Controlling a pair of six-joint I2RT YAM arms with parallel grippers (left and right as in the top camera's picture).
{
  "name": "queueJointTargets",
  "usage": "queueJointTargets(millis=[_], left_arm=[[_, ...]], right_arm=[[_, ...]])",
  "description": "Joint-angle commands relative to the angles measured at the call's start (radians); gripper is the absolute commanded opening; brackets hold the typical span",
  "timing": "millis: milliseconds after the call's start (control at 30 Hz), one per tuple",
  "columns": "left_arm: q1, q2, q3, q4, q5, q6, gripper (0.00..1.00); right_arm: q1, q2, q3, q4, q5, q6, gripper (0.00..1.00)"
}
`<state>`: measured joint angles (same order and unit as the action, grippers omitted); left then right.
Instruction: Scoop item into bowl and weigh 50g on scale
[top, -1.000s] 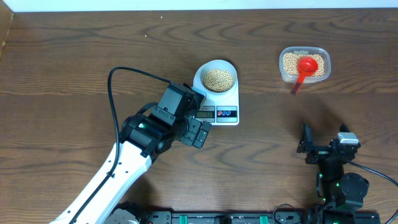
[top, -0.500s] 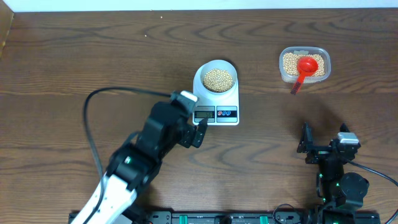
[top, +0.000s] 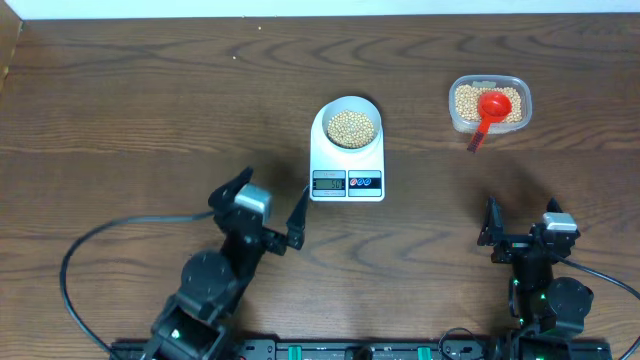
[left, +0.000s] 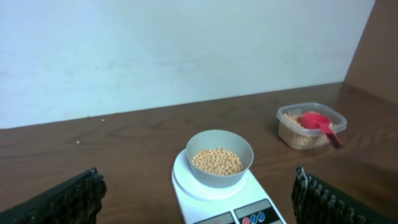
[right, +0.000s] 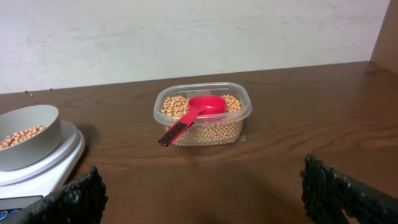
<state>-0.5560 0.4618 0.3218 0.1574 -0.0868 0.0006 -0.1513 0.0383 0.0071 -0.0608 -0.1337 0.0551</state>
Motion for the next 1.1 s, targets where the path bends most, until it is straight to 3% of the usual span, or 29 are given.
queueJointTargets(millis=[0, 133, 400, 933, 1067], left_arm=[[0.01, -0.098, -0.084, 0.034, -0.038, 0.009, 0.98], [0.042, -0.227, -0.182, 0.055, -0.037, 0.091, 0.98], [0.103, -0.464, -0.318, 0.026, -0.036, 0.093, 0.98], [0.124, -0.46, -0.318, -0.037, -0.035, 0.093, 0.98], [0.124, -0.46, -0.318, -0.111, -0.034, 0.093, 0.98]], right_arm=[[-0.004, -0.001, -0.002, -0.004, 0.008, -0.012, 0.99], [-0.004, -0.001, -0.002, -0.004, 0.008, -0.012, 0.99], [-0.004, -0.001, -0.002, -0.004, 0.008, -0.012, 0.99], [-0.004, -0.001, -0.002, -0.004, 0.008, -0.012, 0.99], [-0.004, -0.001, -0.002, -0.004, 0.008, -0.012, 0.99]])
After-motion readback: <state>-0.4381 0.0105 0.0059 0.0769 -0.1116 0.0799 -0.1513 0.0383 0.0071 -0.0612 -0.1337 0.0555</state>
